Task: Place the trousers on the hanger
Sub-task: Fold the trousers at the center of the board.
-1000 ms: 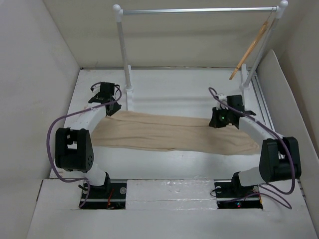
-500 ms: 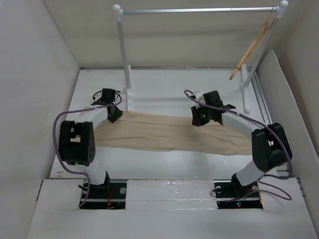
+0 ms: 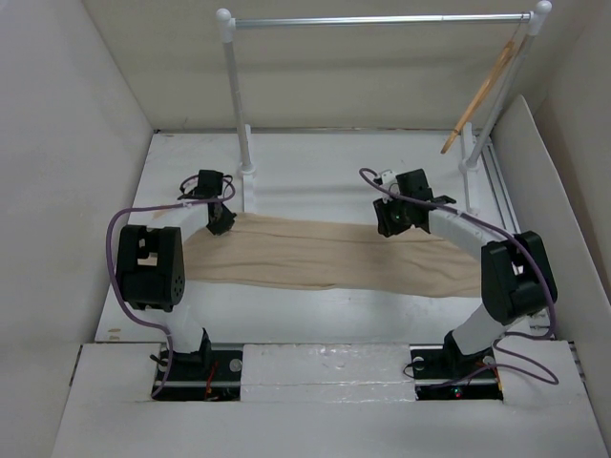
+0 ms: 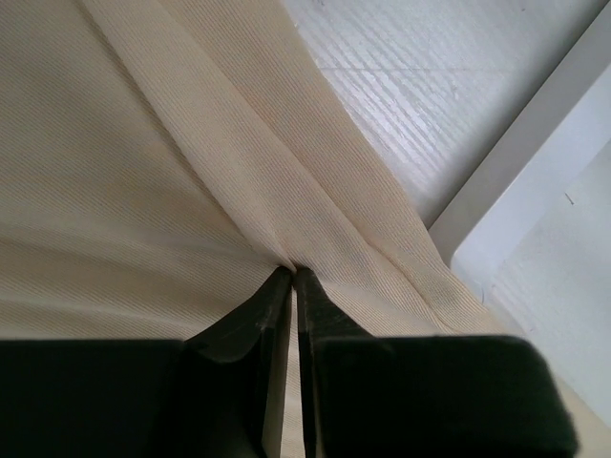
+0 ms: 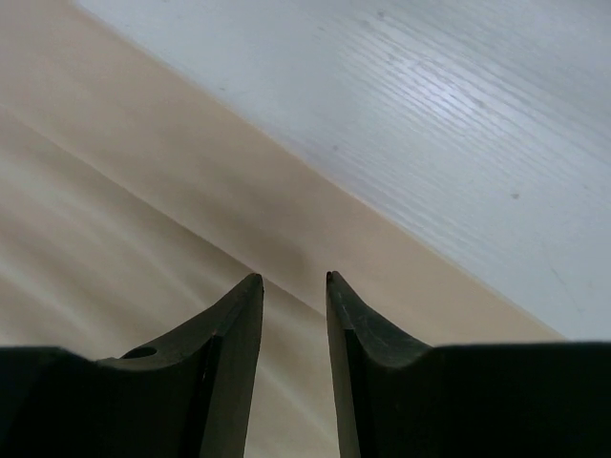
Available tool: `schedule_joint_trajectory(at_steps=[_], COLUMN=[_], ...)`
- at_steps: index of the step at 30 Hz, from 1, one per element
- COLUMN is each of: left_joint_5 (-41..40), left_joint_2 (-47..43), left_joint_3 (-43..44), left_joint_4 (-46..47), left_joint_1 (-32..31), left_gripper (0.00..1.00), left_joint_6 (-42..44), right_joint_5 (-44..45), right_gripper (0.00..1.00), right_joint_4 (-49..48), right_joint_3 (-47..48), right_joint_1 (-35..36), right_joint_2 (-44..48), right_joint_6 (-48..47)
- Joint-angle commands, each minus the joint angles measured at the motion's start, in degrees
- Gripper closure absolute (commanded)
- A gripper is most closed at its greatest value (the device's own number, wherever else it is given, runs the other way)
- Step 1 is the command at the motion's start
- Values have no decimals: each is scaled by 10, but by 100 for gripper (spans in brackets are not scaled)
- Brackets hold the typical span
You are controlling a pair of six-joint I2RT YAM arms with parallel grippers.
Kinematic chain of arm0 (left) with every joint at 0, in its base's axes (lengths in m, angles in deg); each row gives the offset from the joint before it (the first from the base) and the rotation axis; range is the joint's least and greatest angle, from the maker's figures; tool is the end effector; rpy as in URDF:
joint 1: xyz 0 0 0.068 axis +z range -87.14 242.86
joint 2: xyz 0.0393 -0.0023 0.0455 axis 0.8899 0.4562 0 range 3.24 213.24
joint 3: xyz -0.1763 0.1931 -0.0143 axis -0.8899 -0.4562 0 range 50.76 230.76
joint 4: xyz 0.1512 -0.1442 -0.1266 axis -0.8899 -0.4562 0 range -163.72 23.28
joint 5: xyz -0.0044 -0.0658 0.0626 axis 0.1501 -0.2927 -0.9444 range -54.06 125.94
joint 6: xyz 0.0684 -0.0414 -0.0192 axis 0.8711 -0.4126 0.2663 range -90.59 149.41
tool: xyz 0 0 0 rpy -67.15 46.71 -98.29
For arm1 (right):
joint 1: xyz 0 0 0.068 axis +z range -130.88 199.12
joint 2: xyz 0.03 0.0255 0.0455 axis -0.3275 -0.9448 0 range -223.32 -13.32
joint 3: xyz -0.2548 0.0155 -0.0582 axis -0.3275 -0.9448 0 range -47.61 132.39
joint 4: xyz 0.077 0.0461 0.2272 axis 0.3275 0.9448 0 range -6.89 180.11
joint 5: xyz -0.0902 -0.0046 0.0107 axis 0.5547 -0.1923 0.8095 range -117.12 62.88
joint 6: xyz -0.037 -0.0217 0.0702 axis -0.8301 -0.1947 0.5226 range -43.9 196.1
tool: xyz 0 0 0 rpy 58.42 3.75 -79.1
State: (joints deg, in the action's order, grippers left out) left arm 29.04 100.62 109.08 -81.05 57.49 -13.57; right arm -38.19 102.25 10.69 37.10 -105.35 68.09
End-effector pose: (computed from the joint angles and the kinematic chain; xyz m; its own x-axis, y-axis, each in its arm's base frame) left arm 0.3519 -0.0245 0.1515 -0.5994 -0.6234 -0.5021 -0.5291 0.7793 -0.3359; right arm 0.3171 0.1174 0.1750 -0.6932 -0.3689 -0.6191 -0.5149 0.8546 0.0674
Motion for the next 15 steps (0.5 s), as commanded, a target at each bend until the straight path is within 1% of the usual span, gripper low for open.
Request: schedule_joint_trajectory(at_steps=[1,2,7,9,10,11,15], left_joint_5=[1,2,3,7,7,10,9], left_joint_2=[-20,-27,-34,-28,-28,-29,-33], left_joint_3=[23,25,38,48,51,53,64], left_joint_4=[-3,-5,-7,-11,-11,-11,-10], left_joint_1=[3,3,3,3,3,3,3], left_gripper=[98,100,100,100,100,100,100], left_joint_6=[-3,-3,0,-2,-2,-3,2], right_joint_5=[32,36,44,49,49,55,61], right_gripper=[61,61,56,52,52,50,48], right_joint_4=[12,14,33,40,40,42,59], right_joint_3=[17,17,23,15,15,9,-5], right_joint_1=[-17,-25,-36,-36,-36,-36,-46], right_joint_2=[-14,-16,-28,-6,-6,8,23], right_joint_6=[-26,-29,-48,-53,-54,-56,-65])
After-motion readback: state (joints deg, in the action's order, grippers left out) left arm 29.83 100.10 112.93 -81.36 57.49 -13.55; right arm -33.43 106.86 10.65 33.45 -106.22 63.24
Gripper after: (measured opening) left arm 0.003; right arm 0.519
